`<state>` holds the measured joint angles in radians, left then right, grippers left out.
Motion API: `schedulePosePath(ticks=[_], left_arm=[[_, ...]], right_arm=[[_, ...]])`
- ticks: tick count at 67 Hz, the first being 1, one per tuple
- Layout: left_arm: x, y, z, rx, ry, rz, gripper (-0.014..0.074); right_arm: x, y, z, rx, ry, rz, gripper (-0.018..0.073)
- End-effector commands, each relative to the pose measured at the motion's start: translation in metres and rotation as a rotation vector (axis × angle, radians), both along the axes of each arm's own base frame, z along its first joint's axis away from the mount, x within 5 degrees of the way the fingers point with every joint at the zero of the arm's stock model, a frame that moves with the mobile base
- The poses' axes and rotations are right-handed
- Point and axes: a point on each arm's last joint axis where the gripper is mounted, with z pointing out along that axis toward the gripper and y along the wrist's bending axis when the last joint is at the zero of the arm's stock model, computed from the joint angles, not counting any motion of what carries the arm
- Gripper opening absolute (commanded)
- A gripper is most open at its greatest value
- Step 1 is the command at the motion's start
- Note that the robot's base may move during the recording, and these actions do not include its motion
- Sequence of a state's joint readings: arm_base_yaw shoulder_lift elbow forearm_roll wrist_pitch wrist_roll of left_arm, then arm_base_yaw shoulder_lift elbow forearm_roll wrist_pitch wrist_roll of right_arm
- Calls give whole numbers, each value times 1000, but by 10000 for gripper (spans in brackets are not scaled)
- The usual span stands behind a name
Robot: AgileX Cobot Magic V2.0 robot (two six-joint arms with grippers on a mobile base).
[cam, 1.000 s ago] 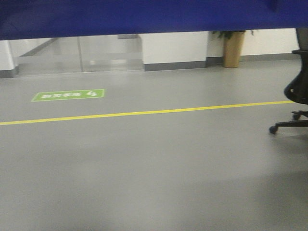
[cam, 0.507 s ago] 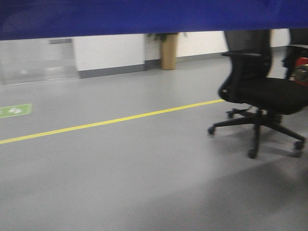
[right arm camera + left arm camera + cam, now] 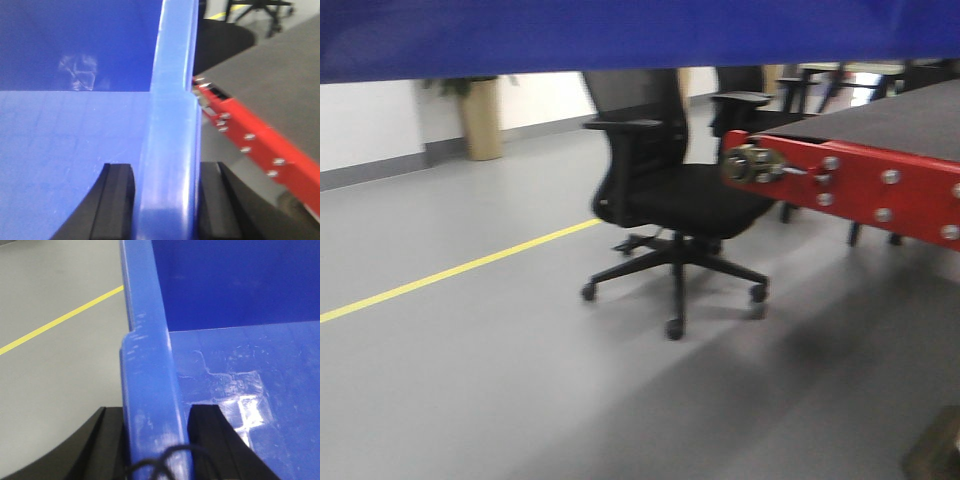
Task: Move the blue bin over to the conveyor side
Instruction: 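Hold the blue bin in both grippers while driving to the conveyor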
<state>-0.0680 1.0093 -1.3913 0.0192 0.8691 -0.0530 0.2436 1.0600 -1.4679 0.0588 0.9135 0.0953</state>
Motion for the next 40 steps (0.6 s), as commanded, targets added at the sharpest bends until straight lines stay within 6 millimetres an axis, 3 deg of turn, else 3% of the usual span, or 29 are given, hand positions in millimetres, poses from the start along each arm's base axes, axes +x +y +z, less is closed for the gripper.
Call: schedulePosePath(ticks=[1,40], left_arm=[[-7,6,19,77,-154,28,-18],[-7,6,19,79,-155,29,-18]], right_arm=[[-5,-9,19,-47,-169,-47,-70],[-5,-9,19,-47,-169,-47,-70]])
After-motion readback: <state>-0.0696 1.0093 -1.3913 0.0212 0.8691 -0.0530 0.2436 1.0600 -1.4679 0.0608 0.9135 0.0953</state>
